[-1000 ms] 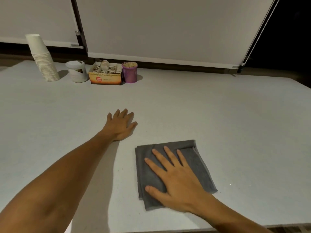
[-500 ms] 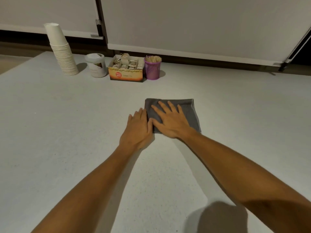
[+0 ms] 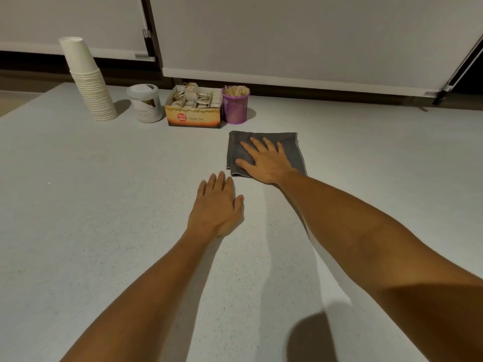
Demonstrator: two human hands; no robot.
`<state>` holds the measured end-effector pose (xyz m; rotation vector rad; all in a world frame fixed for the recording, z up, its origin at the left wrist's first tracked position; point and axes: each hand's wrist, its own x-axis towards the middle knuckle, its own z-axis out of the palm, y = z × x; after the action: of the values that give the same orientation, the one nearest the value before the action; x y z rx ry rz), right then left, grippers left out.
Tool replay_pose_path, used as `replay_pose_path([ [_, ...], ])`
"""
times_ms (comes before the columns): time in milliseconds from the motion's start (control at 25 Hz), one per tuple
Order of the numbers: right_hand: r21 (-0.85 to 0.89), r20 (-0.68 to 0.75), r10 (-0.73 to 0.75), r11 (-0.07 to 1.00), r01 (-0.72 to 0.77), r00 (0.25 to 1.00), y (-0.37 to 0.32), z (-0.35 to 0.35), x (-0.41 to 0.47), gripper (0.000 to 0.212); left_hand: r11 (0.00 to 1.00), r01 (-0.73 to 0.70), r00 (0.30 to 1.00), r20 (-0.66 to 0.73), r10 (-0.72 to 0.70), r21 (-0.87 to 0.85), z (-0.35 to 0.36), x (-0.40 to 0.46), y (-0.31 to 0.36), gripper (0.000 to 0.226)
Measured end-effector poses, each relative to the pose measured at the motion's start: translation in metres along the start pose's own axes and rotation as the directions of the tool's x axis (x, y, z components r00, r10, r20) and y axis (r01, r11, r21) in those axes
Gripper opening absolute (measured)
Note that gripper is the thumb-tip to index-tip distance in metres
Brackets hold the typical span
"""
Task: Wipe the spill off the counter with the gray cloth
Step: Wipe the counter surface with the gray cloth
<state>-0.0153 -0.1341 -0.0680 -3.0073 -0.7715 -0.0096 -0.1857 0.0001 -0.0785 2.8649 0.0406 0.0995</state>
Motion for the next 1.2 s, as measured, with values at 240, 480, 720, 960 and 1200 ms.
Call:
replay_pose_path([
  [240,0.042,-0.051,0.019,0.999,-0.017,0.999,0.003,0.002,-0.089,0.073,0.999,-0.040,0.999,0.002,0.040,-0.037,-0.008,-0.007,0.002,0.057],
  [480,0.086,-0.034,0.040,0.996,-0.037,0.999,0.013,-0.003,-0.211,0.076,0.997,-0.076,0.997,-0.028,0.076,-0.025,-0.018,-0.026,0.009,0.047],
  [720,0.091,-0.045,0.059,0.994,-0.055,0.997,0.022,-0.006,-0.348,0.076,0.997,-0.069,0.990,-0.124,0.064,-0.043,-0.014,-0.041,0.016,0.025],
  [960,0.084,-0.040,0.074,0.994,-0.070,0.996,0.024,-0.012,-0.421,0.083,0.999,0.004,1.000,0.015,-0.005,0.037,-0.019,-0.059,0.032,0.035],
  [1200,0.290,-0.061,0.097,0.954,-0.076,0.993,0.046,-0.030,-0.419,0.074,0.998,0.022,1.000,-0.014,-0.021,0.055,-0.026,-0.087,0.098,0.034],
])
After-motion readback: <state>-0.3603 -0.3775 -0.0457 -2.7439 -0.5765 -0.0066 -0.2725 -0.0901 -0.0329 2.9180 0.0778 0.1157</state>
